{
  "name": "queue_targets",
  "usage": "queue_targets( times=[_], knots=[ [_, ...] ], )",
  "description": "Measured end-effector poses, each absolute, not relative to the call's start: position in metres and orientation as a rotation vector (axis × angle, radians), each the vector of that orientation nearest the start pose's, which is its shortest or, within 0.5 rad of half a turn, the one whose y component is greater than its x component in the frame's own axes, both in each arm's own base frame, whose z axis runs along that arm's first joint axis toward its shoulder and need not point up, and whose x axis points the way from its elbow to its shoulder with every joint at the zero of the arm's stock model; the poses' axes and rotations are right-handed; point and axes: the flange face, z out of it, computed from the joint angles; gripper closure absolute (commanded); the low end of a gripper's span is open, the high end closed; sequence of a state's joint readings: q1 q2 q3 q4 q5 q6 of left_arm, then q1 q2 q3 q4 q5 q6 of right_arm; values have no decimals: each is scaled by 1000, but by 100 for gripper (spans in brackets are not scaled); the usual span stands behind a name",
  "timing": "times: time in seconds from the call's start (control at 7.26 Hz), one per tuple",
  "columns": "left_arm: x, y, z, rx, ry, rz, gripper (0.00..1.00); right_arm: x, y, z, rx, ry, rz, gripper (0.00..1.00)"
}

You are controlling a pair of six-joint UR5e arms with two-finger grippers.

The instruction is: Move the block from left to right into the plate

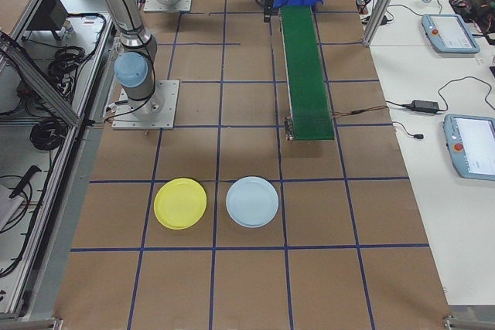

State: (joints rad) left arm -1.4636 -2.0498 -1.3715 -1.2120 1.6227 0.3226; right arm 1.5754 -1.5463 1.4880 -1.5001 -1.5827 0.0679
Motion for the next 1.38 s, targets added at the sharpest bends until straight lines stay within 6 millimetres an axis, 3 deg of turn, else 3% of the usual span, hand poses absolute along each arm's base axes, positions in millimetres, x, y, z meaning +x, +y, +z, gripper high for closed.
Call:
queue_targets(
  times=[0.14,0.28,0.41,0.55,0.69,0.83,0.96,1.1,1.38],
  knots=[
    [-94,-679,362,271,3060,-157,47,134,-500,510,99,3152,15,0],
    [-151,-669,368,278,3062,-198,47,135,-500,510,99,3151,12,0],
    [-199,-662,356,300,3066,-206,30,135,-500,510,99,3151,9,0],
    [-228,-661,330,317,3069,-196,22,135,-500,510,99,3150,9,0],
    [-240,-663,305,324,3071,-199,21,134,-501,510,99,3150,9,0],
    [-246,-664,293,327,3075,-206,4,133,-501,510,101,3149,9,0],
    [-249,-661,297,330,3081,-218,0,133,-501,510,101,3148,9,0],
    [-251,-655,321,328,3103,-253,0,133,-501,510,101,3147,9,0],
    [-244,-626,391,320,3146,-279,0,132,-501,510,102,3146,8,0]
  ],
)
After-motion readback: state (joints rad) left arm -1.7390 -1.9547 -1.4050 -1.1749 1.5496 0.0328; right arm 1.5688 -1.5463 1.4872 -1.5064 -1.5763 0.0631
